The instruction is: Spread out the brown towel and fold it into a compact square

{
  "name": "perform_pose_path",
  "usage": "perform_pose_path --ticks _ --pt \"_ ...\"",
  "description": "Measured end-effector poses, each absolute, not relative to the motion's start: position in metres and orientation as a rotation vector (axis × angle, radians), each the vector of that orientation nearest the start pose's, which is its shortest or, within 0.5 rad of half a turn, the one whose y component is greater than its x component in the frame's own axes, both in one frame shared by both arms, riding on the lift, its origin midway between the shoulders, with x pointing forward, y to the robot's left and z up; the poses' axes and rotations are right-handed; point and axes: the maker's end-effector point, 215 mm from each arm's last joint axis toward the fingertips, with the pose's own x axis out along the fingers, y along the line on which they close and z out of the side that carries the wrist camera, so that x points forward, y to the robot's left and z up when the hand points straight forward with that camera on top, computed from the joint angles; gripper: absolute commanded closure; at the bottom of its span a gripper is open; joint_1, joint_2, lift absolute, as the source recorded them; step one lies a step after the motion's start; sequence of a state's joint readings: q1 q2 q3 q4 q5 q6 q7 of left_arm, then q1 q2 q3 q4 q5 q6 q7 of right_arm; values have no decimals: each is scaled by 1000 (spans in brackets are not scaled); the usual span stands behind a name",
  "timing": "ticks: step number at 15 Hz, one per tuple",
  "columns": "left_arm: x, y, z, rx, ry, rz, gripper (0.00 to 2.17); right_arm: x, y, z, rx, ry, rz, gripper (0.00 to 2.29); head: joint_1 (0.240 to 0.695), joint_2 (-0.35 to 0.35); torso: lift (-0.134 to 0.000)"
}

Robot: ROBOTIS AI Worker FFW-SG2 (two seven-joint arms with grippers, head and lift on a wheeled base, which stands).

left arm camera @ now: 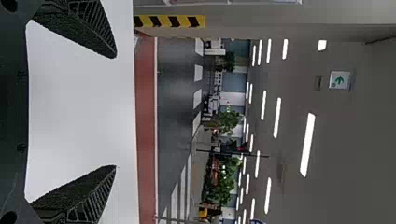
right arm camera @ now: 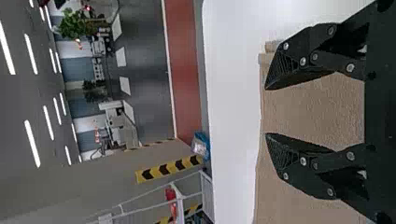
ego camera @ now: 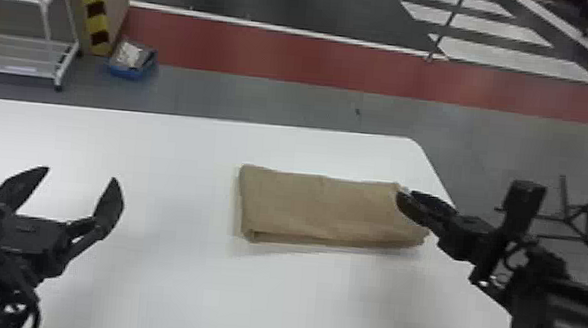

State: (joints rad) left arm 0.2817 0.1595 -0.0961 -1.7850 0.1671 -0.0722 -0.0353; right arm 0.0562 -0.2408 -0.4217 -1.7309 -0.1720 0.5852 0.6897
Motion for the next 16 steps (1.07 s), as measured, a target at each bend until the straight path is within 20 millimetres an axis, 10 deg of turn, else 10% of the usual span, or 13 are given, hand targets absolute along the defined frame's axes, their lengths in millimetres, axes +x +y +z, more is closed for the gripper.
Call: perform_pose_path --ticks 6,16 --pt "507 204 -333 -43 -62 -153 29 531 -255 -435 19 398 460 1801 695 -56 -119" --pt "511 203 -325 -45 -76 -156 29 516 -140 -482 101 516 562 1801 695 63 -119"
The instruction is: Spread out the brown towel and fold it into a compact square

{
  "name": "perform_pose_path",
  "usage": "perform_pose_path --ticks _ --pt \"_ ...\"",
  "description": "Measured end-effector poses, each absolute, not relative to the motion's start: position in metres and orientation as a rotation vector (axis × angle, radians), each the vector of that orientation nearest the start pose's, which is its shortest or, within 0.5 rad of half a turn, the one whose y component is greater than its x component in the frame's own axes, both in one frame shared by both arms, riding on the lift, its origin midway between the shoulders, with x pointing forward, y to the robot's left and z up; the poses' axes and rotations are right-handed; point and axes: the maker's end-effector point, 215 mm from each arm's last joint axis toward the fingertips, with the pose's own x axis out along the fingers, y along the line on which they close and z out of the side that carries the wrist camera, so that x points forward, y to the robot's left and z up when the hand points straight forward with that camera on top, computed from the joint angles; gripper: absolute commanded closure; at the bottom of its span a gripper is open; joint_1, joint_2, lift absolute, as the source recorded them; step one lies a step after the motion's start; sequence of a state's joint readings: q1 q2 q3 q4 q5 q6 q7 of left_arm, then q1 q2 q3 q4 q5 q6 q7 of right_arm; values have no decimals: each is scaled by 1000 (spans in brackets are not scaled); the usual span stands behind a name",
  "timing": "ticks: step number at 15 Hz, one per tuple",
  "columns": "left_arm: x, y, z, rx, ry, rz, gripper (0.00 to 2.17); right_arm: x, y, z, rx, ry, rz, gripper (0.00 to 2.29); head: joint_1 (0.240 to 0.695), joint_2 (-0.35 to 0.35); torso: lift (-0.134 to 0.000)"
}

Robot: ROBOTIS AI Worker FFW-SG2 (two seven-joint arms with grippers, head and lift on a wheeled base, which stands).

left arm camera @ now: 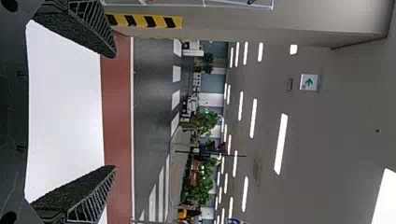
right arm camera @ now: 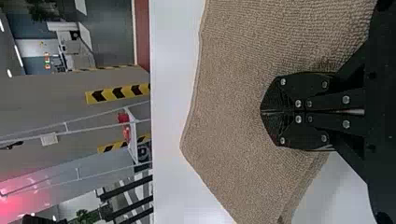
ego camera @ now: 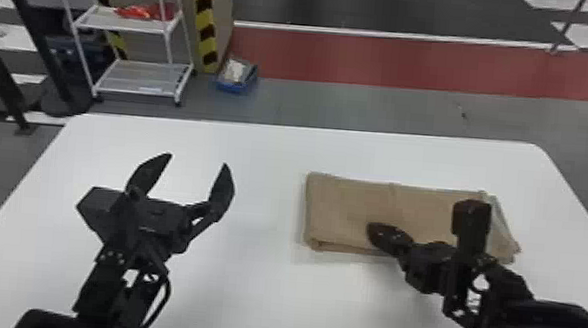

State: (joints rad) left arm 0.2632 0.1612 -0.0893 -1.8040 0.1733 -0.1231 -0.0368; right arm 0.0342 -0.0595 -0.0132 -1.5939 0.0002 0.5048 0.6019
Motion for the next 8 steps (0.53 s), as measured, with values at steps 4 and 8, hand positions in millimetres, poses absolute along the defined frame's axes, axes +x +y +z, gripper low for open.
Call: perform_pose_path --ticks 4,8 --pt "514 205 -323 -42 -78 -153 29 507 -71 -482 109 516 622 1801 695 142 -119" --pt "515 208 -325 -39 -75 -150 29 509 -61 -442 115 429 613 1450 695 164 -119"
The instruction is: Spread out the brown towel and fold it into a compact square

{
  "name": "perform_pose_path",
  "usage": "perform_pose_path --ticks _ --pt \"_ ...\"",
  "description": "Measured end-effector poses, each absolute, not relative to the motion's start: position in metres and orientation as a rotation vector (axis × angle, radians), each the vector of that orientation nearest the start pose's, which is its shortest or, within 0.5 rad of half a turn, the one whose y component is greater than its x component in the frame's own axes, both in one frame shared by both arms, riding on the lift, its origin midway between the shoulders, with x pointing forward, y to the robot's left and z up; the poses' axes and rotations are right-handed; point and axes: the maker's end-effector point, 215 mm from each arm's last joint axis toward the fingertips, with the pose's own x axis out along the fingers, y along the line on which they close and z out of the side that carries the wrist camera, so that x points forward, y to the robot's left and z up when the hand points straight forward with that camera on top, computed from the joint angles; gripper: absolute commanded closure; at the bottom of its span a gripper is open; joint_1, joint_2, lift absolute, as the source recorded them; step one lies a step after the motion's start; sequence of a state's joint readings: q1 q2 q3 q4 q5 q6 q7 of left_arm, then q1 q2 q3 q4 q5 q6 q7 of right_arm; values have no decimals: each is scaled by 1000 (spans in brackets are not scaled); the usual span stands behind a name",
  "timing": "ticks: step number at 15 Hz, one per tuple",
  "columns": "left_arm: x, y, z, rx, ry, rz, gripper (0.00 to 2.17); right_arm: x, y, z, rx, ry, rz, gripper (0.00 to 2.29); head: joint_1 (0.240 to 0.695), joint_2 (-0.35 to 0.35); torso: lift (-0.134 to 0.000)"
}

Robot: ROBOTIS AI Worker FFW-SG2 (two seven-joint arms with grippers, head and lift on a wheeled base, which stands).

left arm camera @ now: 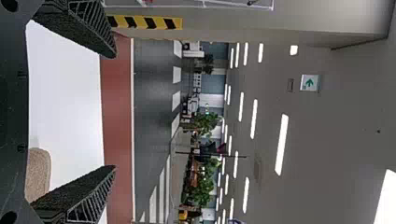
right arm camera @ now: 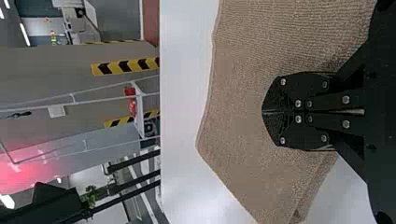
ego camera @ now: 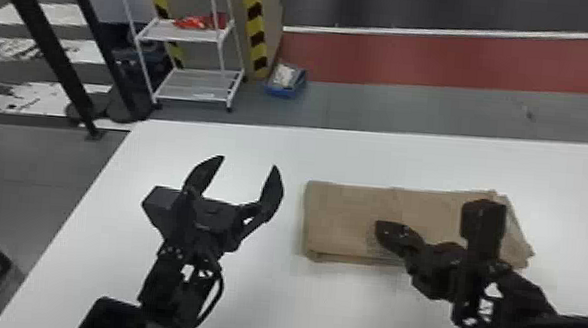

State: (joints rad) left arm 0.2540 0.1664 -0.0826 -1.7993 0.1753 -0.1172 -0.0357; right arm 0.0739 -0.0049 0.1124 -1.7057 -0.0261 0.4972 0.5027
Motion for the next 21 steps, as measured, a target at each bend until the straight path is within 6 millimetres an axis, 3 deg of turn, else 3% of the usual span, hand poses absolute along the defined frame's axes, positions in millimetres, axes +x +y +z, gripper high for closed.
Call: perform_pose_path --ticks 1,3,6,7,8,9,10,11,12,14,17,21 --pt "515 210 -325 -39 -75 -148 29 510 -77 -426 119 396 586 1139 695 157 -119" --pt "517 207 -325 -40 -73 -152 36 515 -121 -398 139 337 526 6 695 101 -119" --pt "519 192 -328 -42 -64 -177 36 522 -216 -373 204 280 437 39 695 13 -119" --pt "519 184 -331 -41 -56 -191 56 521 -250 -369 227 275 412 60 695 -57 -119" --pt "519 178 -333 -39 -48 -205 184 520 -276 -367 242 272 392 66 695 -93 -119" --pt "521 170 -342 -36 -16 -222 394 519 -304 -368 254 279 363 66 695 -121 -119" --pt "523 162 -355 -32 31 -242 809 519 -328 -371 258 294 334 66 695 -152 -119" --pt "523 154 -364 -30 69 -273 1659 518 -344 -374 258 305 313 66 695 -178 -119" --pt "522 145 -375 -31 111 -315 2061 518 -355 -376 258 313 296 66 695 -202 -119" --pt "518 133 -410 -54 252 -375 2071 519 -367 -383 262 328 277 70 695 -240 -119" --pt "520 128 -421 -61 300 -392 2071 527 -358 -396 278 366 283 70 695 -240 -119" --pt "520 124 -429 -52 318 -432 2071 541 -329 -417 267 437 318 70 695 -211 -119"
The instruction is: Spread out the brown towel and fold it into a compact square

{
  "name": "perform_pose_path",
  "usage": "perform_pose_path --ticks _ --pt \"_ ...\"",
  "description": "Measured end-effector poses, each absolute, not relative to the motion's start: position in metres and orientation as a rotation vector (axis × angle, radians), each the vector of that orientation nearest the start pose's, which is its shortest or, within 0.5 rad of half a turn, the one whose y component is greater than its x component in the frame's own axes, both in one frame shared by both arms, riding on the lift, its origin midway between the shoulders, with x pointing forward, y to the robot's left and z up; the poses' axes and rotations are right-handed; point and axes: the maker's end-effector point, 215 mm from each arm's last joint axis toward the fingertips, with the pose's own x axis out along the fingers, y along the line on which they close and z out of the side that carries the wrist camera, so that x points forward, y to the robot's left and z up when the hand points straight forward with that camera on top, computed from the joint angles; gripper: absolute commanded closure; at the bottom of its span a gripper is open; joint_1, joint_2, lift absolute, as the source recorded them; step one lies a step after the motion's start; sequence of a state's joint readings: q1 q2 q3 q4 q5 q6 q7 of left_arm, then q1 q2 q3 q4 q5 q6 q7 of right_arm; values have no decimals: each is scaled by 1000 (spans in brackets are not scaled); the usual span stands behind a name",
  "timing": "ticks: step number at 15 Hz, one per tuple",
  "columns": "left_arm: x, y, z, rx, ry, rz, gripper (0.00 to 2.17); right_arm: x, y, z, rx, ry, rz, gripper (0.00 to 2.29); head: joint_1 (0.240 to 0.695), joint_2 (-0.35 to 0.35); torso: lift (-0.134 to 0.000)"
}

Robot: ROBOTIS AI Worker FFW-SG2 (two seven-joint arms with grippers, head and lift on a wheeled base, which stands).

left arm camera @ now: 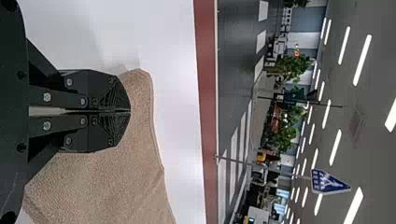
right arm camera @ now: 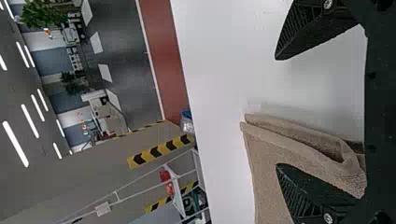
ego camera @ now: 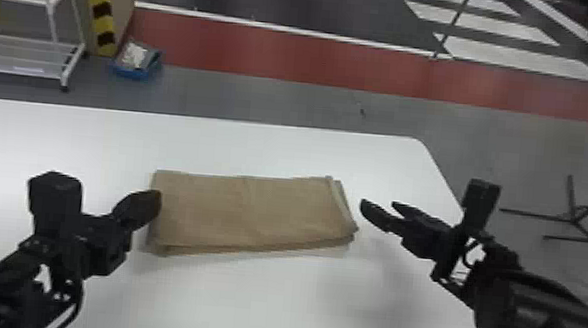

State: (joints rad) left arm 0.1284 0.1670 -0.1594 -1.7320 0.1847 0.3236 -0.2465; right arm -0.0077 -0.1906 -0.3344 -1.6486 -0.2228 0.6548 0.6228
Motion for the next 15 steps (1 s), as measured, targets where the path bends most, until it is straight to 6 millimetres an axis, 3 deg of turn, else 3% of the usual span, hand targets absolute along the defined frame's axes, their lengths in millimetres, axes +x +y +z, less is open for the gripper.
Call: perform_pose_path --ticks 7,15 --pt "516 113 -438 -43 335 -475 2071 558 -295 -442 280 527 358 70 695 -186 -119" --pt "521 111 -451 -8 358 -477 2071 564 -285 -457 282 581 366 194 695 -178 -119"
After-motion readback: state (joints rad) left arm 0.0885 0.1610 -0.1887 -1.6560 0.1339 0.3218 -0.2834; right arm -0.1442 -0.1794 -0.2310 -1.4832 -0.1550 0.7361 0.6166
